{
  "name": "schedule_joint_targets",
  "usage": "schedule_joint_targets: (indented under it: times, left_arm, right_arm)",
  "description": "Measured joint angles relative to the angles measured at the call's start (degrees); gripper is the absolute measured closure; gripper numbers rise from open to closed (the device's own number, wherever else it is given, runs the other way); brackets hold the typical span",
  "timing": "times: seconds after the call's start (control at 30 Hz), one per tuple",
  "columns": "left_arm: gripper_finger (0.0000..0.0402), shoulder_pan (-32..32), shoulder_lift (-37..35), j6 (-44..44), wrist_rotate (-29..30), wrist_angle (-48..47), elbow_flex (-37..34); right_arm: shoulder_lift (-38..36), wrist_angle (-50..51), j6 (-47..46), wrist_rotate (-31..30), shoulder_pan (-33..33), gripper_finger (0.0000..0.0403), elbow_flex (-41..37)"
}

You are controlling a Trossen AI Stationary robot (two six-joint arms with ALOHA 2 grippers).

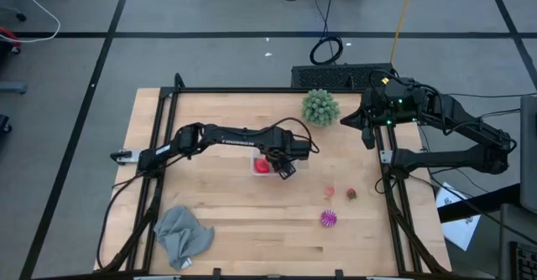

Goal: Pick and placing Produce into tupperware
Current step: Put the left red strawberry into the transparent bin

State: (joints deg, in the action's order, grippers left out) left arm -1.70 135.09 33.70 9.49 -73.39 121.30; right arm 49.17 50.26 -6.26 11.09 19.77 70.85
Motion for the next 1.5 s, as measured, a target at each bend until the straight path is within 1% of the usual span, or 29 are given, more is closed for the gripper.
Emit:
schedule_joint_targets:
  times: [0.13, 0.4, 0.7, 1.03, 1.2, 1.5]
  left_arm:
    - [0.0243, -1.01, 0.0, -0.7, -1.77, 0.22, 0.0]
    - [0.0243, -2.54, 0.0, -1.48, -2.63, 0.11, 0.0]
    - [0.0243, -2.74, 0.0, -1.67, -3.28, -0.06, -0.04]
    - [0.0243, -3.01, 0.09, -0.34, -3.51, 2.13, -6.22]
    - [0.0243, -3.01, 0.04, -0.82, -3.49, 4.13, -6.38]
    - [0.0242, -3.16, 0.04, -0.62, -1.97, 4.25, -6.38]
  right_arm:
    - [0.0, 0.12, 0.02, 0.0, 0.0, 0.0399, 0.0]
    - [0.0, 2.56, -0.05, -0.03, 0.0, 0.0399, 0.0]
    - [0.0, 3.19, -0.11, -0.02, 0.0, 0.0399, 0.0]
    - [0.0, 3.21, 0.04, -0.04, 0.0, 0.0399, 0.0]
    - [0.0, 3.21, 1.04, -0.04, 0.0, 0.0399, 0.0]
    - [0.0, 3.19, 1.11, -0.05, 0.0, 0.0399, 0.0]
